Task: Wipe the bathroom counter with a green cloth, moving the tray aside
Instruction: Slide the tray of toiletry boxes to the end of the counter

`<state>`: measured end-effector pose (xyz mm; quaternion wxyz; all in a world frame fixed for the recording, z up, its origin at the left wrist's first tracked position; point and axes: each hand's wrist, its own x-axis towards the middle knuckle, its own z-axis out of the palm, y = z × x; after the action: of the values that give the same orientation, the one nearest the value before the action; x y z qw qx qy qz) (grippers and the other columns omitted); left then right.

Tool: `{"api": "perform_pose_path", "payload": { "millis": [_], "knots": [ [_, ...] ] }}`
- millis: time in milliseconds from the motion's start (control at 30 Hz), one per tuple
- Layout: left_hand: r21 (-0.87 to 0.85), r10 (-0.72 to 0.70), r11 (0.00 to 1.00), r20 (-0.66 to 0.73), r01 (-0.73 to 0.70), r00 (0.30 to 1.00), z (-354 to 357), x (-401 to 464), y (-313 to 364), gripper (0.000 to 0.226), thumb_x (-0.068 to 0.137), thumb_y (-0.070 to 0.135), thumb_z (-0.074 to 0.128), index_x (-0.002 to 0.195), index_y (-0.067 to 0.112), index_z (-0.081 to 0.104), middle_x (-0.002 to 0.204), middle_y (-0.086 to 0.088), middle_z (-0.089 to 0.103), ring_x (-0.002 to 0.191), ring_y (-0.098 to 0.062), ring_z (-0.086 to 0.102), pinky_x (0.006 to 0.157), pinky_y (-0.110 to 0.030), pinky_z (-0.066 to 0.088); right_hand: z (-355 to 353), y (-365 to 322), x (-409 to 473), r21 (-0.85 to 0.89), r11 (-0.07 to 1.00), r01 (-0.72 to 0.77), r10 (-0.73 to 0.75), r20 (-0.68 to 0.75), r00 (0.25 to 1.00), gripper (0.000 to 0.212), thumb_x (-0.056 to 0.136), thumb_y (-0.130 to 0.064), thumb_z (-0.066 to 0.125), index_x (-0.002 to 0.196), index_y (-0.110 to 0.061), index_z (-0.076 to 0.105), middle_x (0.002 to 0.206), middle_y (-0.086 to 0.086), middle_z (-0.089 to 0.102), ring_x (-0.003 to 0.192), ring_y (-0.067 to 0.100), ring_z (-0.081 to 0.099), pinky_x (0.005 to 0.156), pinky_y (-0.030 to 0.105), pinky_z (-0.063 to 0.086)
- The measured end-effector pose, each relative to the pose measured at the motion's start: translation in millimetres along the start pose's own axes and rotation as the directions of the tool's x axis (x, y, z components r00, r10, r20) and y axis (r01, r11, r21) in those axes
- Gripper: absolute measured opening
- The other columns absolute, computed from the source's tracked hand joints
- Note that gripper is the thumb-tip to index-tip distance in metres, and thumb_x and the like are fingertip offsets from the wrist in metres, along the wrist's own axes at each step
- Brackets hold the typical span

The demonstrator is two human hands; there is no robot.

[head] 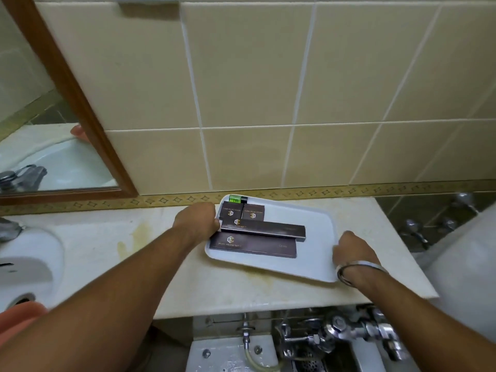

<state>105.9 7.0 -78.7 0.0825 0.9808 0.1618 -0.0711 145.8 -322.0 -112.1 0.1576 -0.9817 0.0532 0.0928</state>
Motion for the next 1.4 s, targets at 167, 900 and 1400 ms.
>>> {"api": "perform_pose_path", "payload": {
  "millis": [167, 900, 1400],
  "knots": [
    [0.075, 0.104, 0.992, 0.034, -0.106, 0.994, 2.0, 10.1, 55.0, 0.009, 0.095, 0.029, 0.042, 0.092, 0.023, 0.048, 0.103, -0.003, 0.062, 0.091, -0.025, 0.055, 0.072, -0.033, 0.039, -12.9, 47.3, -37.7, 0.095, 0.987, -0.133, 0.134, -0.001, 0.991, 0.022, 0.091, -0.024, 0.051, 0.099, -0.004, 0.057, 0.109, 0.019, 0.064, 0.098, 0.034, 0.061, 0.072, 0.030, 0.041],
    [-0.100, 0.514, 0.852, -0.023, -0.513, 0.858, 71.3, 61.1, 367.3, 0.024, 0.096, 0.019, 0.041, 0.111, 0.018, 0.059, 0.123, -0.013, 0.063, 0.118, -0.034, 0.053, 0.098, -0.047, 0.033, -11.6, 197.2, -43.2, 0.726, 0.539, -0.428, 0.599, 0.027, 0.800, 0.017, 0.080, -0.009, 0.058, 0.090, 0.001, 0.066, 0.077, 0.015, 0.073, 0.059, 0.026, 0.070, 0.053, 0.031, 0.055],
    [0.205, 0.507, 0.833, 0.086, -0.513, 0.858, 68.5, -34.9, 236.5, 0.085, 0.093, 0.060, 0.044, 0.156, 0.024, 0.000, 0.165, -0.005, 0.006, 0.151, -0.027, 0.007, 0.121, -0.047, 0.010, -55.0, 145.3, -21.2, -0.393, 0.888, 0.238, -0.281, -0.055, 0.958, 0.087, 0.080, -0.067, 0.045, 0.150, -0.027, 0.012, 0.158, 0.011, 0.018, 0.142, 0.035, 0.021, 0.113, 0.051, 0.020]
  ]
}}
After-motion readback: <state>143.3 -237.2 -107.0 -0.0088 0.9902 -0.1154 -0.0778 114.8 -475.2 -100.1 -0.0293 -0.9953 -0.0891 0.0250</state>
